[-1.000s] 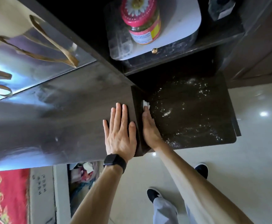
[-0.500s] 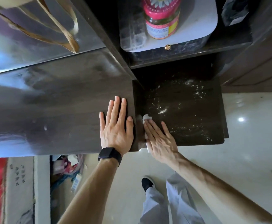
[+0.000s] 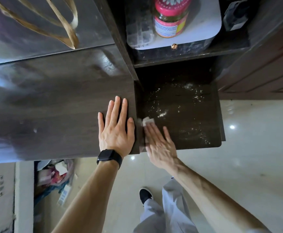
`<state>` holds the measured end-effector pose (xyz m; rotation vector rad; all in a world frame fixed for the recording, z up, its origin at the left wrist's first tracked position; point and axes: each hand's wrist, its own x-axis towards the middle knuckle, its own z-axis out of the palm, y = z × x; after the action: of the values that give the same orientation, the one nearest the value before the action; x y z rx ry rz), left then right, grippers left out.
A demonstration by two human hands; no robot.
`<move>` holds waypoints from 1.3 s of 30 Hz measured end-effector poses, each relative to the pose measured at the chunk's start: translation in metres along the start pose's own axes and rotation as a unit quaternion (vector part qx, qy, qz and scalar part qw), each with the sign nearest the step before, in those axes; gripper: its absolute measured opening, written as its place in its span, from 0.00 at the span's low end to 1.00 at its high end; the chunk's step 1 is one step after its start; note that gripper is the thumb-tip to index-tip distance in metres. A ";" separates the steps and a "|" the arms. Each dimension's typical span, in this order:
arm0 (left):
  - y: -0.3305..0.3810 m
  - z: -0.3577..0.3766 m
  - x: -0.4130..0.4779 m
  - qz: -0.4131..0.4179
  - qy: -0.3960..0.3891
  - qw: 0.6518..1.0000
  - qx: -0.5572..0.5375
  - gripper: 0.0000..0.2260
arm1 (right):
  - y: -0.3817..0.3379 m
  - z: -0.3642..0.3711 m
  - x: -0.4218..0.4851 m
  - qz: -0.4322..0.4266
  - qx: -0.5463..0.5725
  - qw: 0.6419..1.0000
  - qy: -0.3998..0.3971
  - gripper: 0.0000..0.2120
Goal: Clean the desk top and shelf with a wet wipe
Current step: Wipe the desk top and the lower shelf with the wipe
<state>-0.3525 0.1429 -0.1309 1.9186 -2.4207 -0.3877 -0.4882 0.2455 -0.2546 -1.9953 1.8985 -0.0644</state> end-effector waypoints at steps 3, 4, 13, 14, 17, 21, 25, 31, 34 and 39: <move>0.000 0.001 0.005 0.006 0.004 1.000 -0.002 0.25 | 0.012 -0.004 0.013 -0.010 -0.022 1.000 0.005 0.29; 0.000 0.002 0.007 0.006 0.002 1.000 -0.004 0.25 | 0.023 -0.005 0.008 0.005 -0.033 0.999 0.004 0.29; -0.001 0.000 0.004 0.002 -0.005 1.000 -0.012 0.25 | 0.040 -0.005 -0.049 0.080 -0.030 0.996 -0.014 0.33; -0.001 0.000 0.003 0.001 -0.004 1.000 -0.013 0.25 | 0.025 -0.001 -0.041 0.042 -0.023 0.999 -0.024 0.33; -0.002 0.000 0.003 0.000 0.001 1.000 -0.015 0.25 | 0.000 0.004 -0.021 -0.025 -0.018 0.999 -0.035 0.32; -0.003 0.002 0.003 0.002 0.006 1.000 -0.022 0.25 | 0.040 0.001 -0.044 0.074 -0.052 0.995 -0.034 0.31; -0.001 0.002 0.003 0.010 0.010 1.000 -0.026 0.25 | 0.092 -0.010 -0.085 0.224 -0.048 0.973 -0.026 0.32; -0.002 0.004 0.000 0.012 0.014 0.999 -0.027 0.25 | 0.030 -0.008 -0.038 0.015 -0.014 0.999 -0.030 0.30; -0.003 0.004 0.001 0.012 0.018 1.000 -0.022 0.25 | 0.014 -0.007 0.023 -0.021 -0.022 0.999 -0.018 0.28; -0.002 0.004 0.003 0.009 0.014 0.999 -0.029 0.26 | 0.028 -0.020 0.069 0.018 -0.045 0.997 -0.053 0.28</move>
<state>-0.3522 0.1405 -0.1360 1.8645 -2.3812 -0.4215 -0.5149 0.1739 -0.2606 -1.9790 1.9011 0.1365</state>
